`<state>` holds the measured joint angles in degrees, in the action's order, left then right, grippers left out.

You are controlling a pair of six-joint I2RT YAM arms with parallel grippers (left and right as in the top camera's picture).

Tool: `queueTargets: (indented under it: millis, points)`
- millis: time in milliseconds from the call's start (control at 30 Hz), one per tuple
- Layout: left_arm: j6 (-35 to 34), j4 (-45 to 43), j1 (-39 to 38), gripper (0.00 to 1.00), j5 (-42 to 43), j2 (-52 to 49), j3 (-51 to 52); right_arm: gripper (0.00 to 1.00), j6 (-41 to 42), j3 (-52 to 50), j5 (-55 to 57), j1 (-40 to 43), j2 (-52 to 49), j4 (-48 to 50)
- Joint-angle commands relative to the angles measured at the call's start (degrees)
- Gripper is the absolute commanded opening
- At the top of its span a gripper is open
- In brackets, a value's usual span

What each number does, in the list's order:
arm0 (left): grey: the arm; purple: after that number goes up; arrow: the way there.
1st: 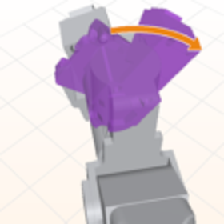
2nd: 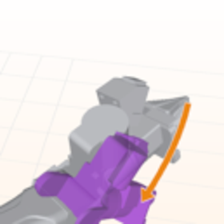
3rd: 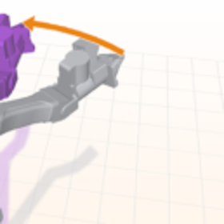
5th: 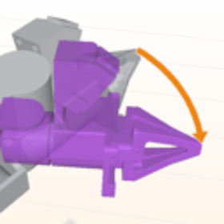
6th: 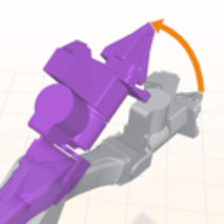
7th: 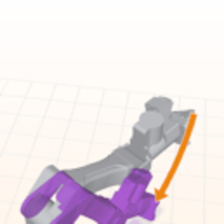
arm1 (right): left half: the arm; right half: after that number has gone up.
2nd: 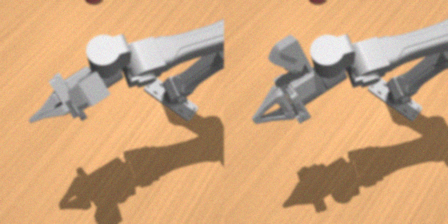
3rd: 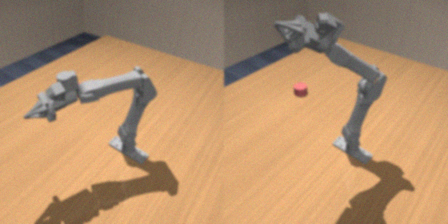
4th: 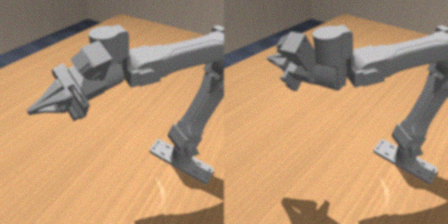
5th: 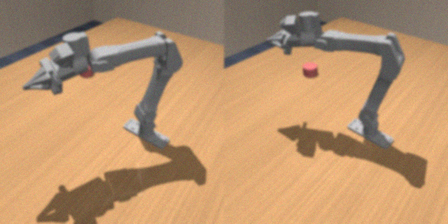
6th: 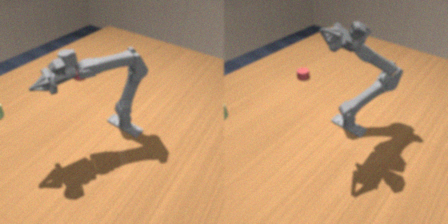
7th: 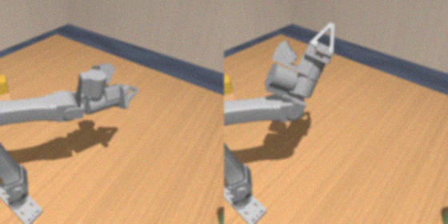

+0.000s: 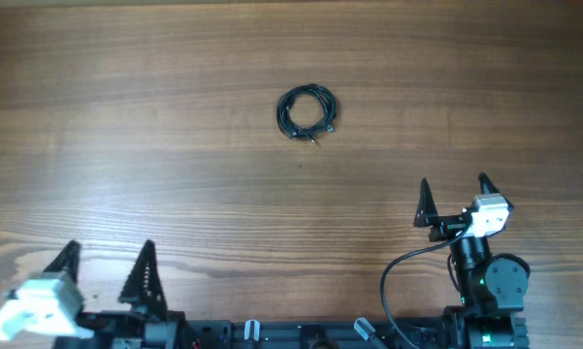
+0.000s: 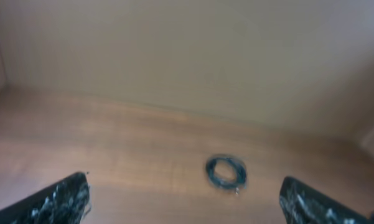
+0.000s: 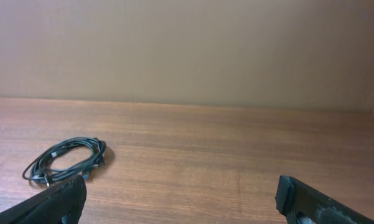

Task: Untangle cables
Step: 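Raise both arms and move the left gripper toward the coiled black cable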

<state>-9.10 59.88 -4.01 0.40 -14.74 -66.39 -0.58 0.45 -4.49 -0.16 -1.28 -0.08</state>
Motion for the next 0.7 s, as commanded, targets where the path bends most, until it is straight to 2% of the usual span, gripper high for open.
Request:
queueTargets:
  millis: [0,67,133,333,433,667]
  points:
    - [1.6,6.6,0.4,1.00,-3.0,-12.5,-16.2,1.00,-0.8,-0.2,-0.3,0.2,0.3,0.2]
    - [2.9,10.8,0.4,1.00,-4.2,-20.1,-24.1,1.00,-0.8,-0.2,-0.3,0.2,0.3,0.2]
    - [2.9,12.6,0.4,1.00,-4.6,-26.3,-27.5,1.00,-0.8,-0.2,-0.3,0.2,0.3,0.2]
    - [4.3,14.8,0.4,1.00,-4.5,-41.1,-27.5,1.00,-0.7,-0.2,-0.3,0.2,0.3,0.2]
    - [4.3,14.5,0.4,1.00,-4.3,-44.0,-27.5,1.00,-0.8,-0.2,-0.3,0.2,0.3,0.2]
    - [4.3,13.2,0.4,1.00,-3.6,-43.7,-27.5,1.00,-0.7,-0.2,-0.3,0.2,0.3,0.2]
